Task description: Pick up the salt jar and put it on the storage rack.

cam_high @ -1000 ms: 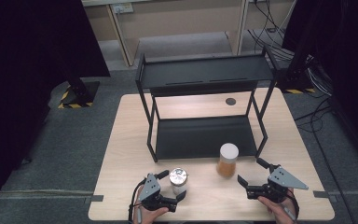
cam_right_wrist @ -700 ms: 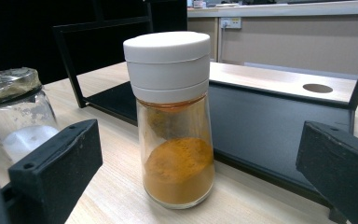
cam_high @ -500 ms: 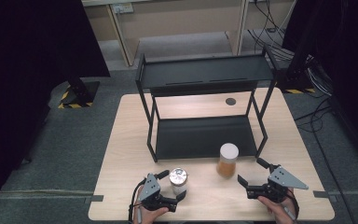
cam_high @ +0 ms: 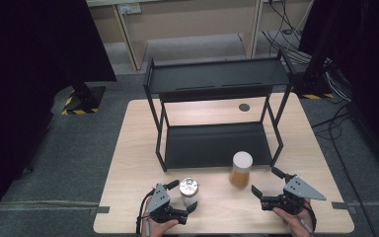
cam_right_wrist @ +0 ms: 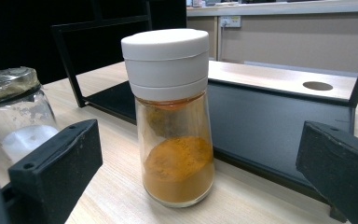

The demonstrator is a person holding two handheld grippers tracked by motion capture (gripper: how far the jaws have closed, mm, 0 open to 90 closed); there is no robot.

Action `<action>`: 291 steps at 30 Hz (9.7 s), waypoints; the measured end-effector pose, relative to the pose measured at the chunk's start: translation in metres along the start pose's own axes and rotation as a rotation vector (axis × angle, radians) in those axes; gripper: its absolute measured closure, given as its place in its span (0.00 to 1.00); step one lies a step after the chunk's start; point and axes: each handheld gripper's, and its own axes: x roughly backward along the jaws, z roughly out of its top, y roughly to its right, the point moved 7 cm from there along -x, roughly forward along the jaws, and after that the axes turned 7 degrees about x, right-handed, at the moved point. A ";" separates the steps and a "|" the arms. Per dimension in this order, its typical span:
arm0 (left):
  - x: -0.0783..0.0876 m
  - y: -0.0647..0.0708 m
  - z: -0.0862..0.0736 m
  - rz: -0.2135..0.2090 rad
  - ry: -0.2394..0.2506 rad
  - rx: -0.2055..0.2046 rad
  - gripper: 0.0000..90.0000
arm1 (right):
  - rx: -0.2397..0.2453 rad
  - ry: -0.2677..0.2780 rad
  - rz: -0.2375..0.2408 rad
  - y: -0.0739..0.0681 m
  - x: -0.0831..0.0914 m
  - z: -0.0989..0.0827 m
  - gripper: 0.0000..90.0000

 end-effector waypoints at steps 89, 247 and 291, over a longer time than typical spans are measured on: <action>-0.008 -0.003 0.049 -0.050 -0.022 -0.017 0.34 | -0.026 -0.008 0.009 0.000 -0.002 -0.002 0.01; -0.100 -0.033 0.368 0.416 0.082 0.049 0.06 | -0.082 0.003 0.019 0.008 0.000 -0.007 0.01; -0.048 0.016 0.317 0.243 0.127 0.005 0.02 | -0.099 -0.001 0.013 0.008 0.000 -0.009 0.01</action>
